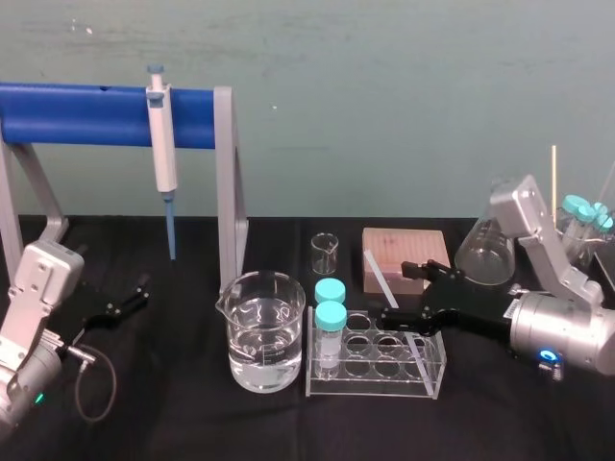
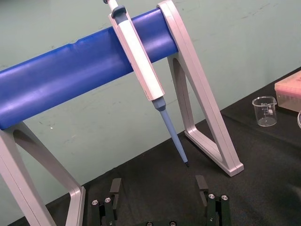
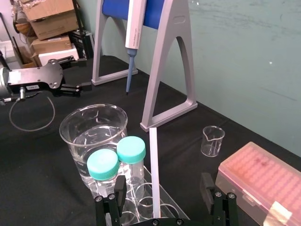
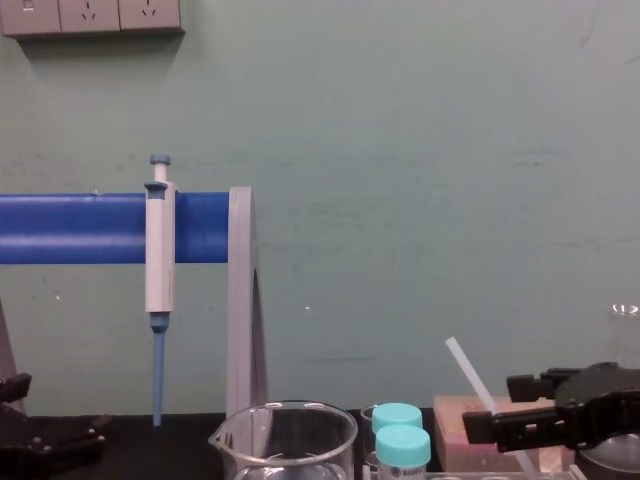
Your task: Pick up the stirring rod with one hand, then place it down.
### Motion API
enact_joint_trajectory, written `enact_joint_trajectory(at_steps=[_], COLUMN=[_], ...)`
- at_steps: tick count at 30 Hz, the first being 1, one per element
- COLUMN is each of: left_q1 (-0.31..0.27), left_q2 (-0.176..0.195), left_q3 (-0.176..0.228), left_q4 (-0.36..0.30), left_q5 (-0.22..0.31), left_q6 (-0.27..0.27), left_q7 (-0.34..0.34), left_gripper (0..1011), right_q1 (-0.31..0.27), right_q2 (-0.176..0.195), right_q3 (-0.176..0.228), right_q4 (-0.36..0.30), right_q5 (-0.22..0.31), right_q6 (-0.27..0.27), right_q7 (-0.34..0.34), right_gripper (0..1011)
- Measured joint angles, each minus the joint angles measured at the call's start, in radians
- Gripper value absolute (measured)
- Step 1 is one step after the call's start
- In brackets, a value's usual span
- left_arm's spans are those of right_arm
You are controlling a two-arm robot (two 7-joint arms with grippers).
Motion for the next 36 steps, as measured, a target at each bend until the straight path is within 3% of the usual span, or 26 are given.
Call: enact_joint_trajectory(at_steps=[7, 25, 36], left_q1=[0.0, 0.0, 0.0], left_q2=[0.0, 0.0, 0.0], left_q3=[0.0, 0.0, 0.0], left_q4=[0.0, 0.0, 0.0], left_q5=[0.0, 0.0, 0.0], left_q6=[0.0, 0.0, 0.0], left_q7=[0.0, 0.0, 0.0], left_gripper=[1000, 1000, 1000], right_q1=[0.028, 0.037, 0.036], right_q2=[-0.025, -0.027, -0.027], right_q3=[-0.019, -0.028, -0.027], right_q4=[0.041, 0.048, 0.048], right_q5=[0.003, 0.005, 0.006], right_q6=[0.013, 0.013, 0.012], right_q7=[0.025, 0.035, 0.034], right_gripper=[1000, 979, 666])
